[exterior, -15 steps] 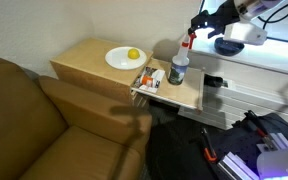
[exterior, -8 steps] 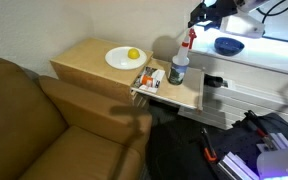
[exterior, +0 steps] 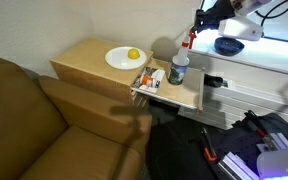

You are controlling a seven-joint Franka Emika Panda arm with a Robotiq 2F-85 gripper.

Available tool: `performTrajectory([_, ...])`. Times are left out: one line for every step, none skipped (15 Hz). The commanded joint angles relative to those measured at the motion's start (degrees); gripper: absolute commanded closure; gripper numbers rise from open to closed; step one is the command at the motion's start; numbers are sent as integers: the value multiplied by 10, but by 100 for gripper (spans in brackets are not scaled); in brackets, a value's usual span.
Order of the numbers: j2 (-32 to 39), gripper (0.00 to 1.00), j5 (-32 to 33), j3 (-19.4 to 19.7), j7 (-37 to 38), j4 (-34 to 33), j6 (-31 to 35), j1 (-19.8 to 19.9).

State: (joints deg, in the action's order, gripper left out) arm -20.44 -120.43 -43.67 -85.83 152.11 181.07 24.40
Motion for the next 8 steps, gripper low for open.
performTrajectory([0, 100, -22, -21, -16, -2, -20, 32])
performTrajectory([-1, 100, -23, -18, -13, -1, -29, 31])
performTrajectory([-5, 100, -23, -14, -14, 0, -40, 31])
performTrajectory([-10, 100, -23, -6, -12, 2, -56, 28])
performTrajectory([-13, 100, -24, 5, -8, 4, -75, 25])
performTrajectory([-17, 100, -22, 23, 2, 7, -102, 18])
performTrajectory([-21, 100, -18, 36, 10, 11, -120, 14])
performTrajectory([-26, 100, -10, 50, 20, 16, -135, 11])
